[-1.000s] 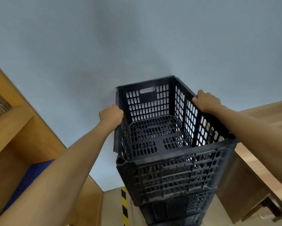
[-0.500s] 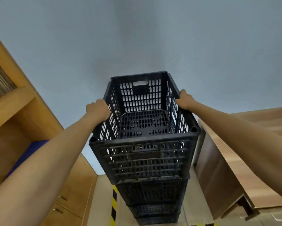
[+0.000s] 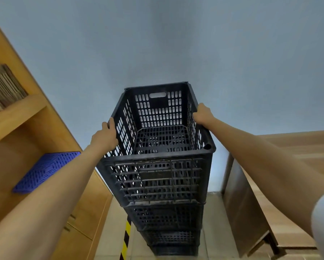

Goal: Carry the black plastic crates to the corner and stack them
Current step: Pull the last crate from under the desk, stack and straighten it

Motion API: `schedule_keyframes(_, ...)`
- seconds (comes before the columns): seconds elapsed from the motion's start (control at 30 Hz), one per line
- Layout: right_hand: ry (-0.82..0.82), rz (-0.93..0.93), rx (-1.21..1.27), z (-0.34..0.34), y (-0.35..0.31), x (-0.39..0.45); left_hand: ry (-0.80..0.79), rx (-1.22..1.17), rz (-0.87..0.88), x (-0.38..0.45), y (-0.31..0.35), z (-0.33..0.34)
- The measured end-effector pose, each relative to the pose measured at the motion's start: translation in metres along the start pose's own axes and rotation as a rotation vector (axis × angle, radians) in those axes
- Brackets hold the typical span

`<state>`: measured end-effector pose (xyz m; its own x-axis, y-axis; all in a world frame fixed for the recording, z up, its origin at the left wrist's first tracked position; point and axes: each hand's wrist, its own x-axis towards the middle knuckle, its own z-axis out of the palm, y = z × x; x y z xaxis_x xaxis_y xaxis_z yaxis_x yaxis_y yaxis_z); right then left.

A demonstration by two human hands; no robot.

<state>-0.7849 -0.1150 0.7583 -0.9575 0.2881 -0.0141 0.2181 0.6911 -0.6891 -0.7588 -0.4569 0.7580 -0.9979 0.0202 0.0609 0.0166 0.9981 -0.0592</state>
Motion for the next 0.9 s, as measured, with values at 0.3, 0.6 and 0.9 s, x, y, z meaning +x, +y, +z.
schedule_keyframes(0.3,0.001,-0.005,0.020,0.003,0.004,0.005,0.009,-0.090,0.020,-0.022,0.001,-0.003)
schedule_keyframes(0.6,-0.031,-0.201,-0.081,-0.003,0.000,-0.013,0.038,-0.381,0.292,-0.077,0.058,-0.024)
schedule_keyframes(0.9,-0.089,-0.582,-0.284,-0.049,0.052,-0.034,-0.004,-0.384,0.426,-0.083,0.177,-0.047)
